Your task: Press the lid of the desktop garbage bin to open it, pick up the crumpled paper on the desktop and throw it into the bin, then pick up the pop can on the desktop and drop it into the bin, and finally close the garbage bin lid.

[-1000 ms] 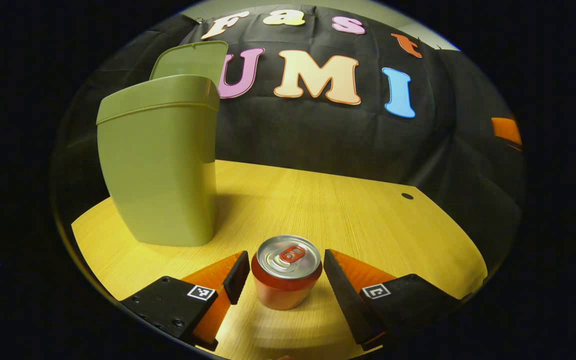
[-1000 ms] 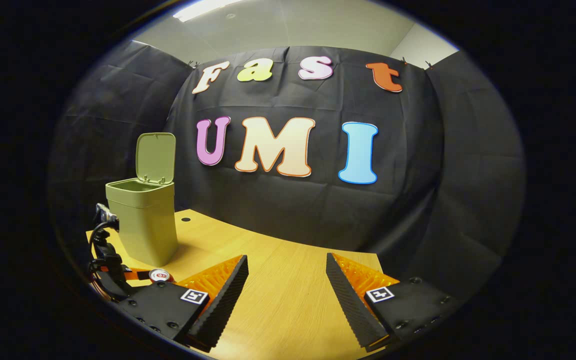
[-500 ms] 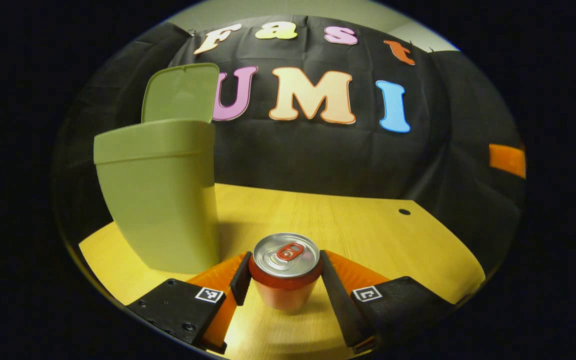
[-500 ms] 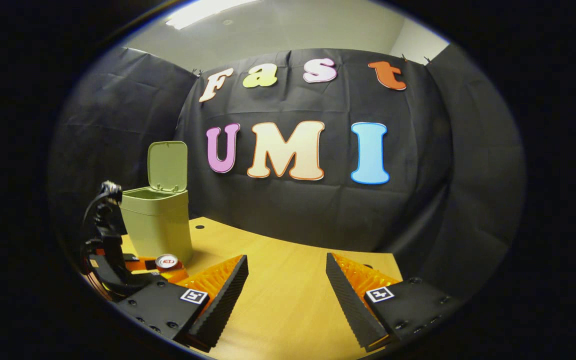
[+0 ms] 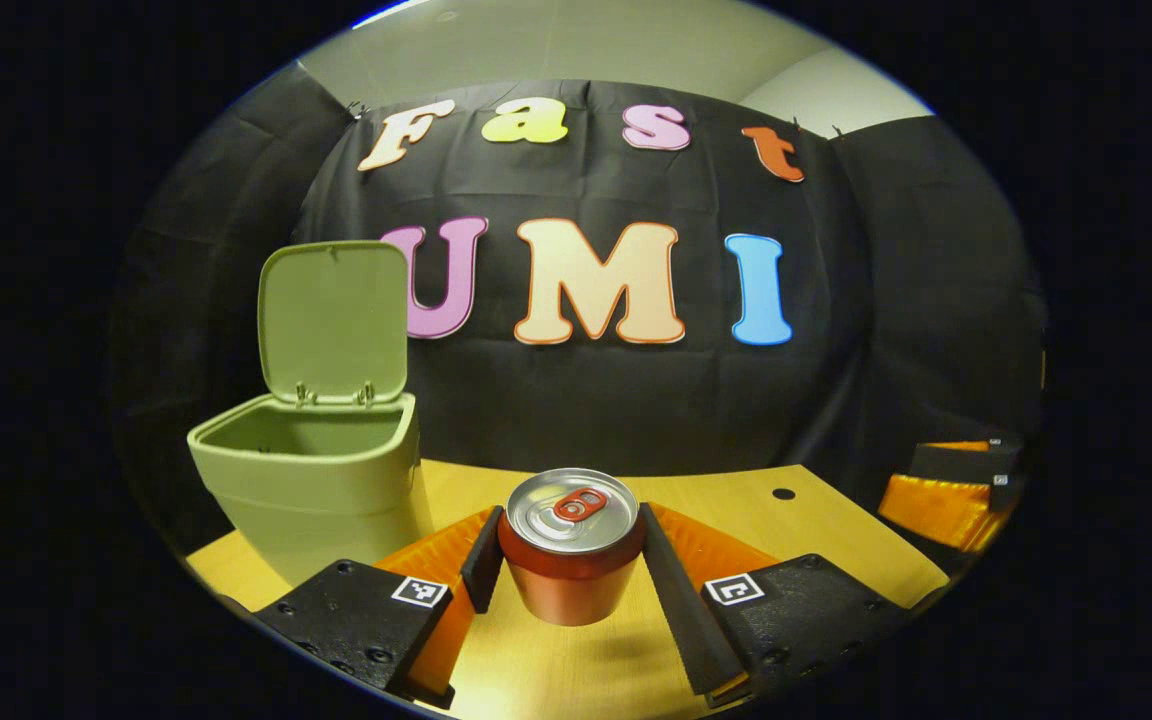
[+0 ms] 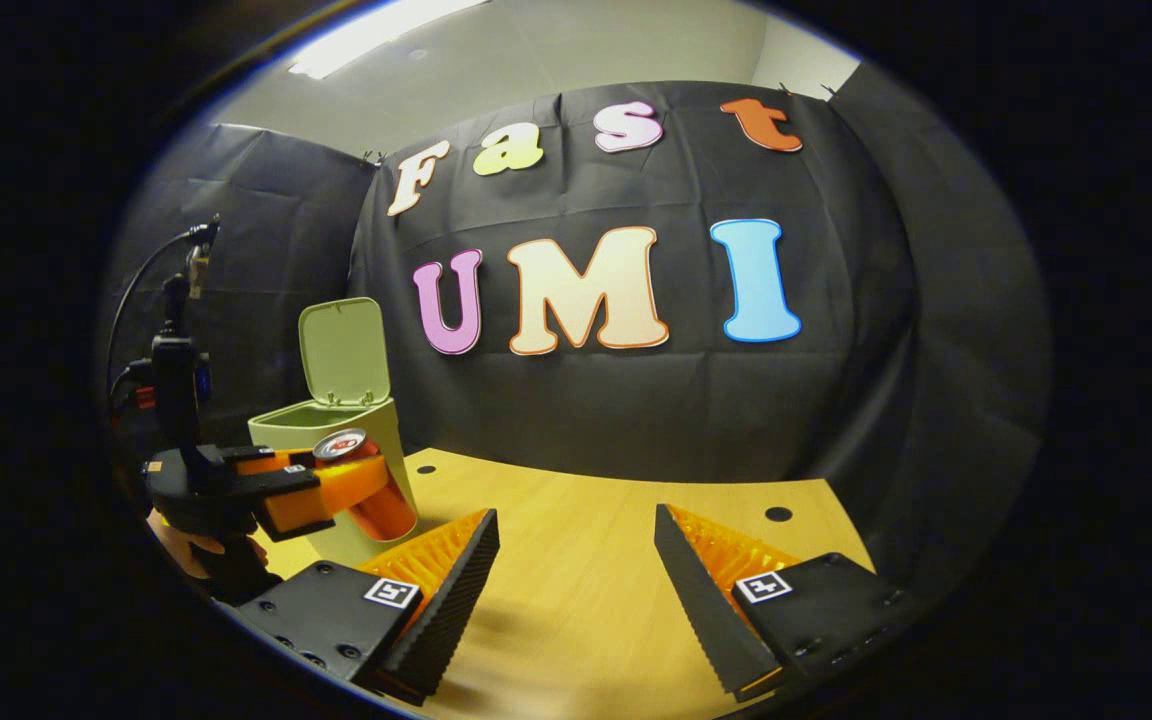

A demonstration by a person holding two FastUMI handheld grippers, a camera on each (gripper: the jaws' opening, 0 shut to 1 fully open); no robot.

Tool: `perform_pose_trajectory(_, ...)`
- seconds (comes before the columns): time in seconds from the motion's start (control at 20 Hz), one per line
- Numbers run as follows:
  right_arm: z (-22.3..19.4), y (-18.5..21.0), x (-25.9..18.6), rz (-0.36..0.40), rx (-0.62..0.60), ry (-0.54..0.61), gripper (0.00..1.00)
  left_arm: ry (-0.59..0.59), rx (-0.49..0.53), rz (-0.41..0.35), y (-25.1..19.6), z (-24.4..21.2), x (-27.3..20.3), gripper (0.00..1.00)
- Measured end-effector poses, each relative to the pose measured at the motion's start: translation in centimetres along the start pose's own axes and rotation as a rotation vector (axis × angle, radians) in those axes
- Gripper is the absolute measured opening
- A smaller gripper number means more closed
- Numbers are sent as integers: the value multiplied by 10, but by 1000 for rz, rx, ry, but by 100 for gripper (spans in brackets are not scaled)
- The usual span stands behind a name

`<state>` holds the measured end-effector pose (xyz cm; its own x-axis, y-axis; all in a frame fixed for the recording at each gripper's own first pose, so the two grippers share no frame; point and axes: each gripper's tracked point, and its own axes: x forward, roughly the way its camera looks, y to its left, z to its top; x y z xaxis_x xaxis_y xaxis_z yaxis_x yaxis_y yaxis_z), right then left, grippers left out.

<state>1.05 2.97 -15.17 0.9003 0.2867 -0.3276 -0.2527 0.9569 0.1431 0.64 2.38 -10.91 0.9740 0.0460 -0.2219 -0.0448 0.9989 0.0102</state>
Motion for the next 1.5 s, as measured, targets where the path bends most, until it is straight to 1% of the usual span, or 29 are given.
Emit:
perform_pose_trajectory(0.15, -1, 18, 7, -3, -18, 1, 98, -57, -6, -2, 21, 33, 8, 78)
perform_pose_trajectory(0.3, 5, 33, 12, -3, -11, -11, 98, -97, -32, 24, 50, 57, 17, 78)
perform_pose_trajectory(0.5, -3, 46, 24, -1, 3, 11, 98, -121, -35, 72, 93, 75, 26, 78)
perform_pose_trajectory(0.75, -9, 55, 37, -8, 15, 29, 98, -148, -142, 39, 108, 88, 29, 78)
perform_pose_trajectory(0.8, -11, 57, 39, -10, 20, 32, 98, -158, -153, 43, 112, 92, 29, 78)
perform_pose_trajectory(0.9, -12, 58, 43, -14, 23, 35, 98, -169, -133, 64, 126, 96, 32, 78)
perform_pose_trajectory(1.15, -12, 60, 51, -24, 21, 39, 98, -150, -110, 134, 168, 86, 37, 78)
perform_pose_trajectory(1.2, -13, 61, 52, -25, 20, 40, 95, -143, -104, 151, 176, 82, 37, 78)
perform_pose_trajectory(1.25, -13, 62, 54, -26, 18, 42, 98, -135, -96, 166, 184, 77, 37, 78)
perform_pose_trajectory(1.5, -16, 68, 57, -23, 7, 53, 98, -79, -73, 227, 214, 45, 40, 78)
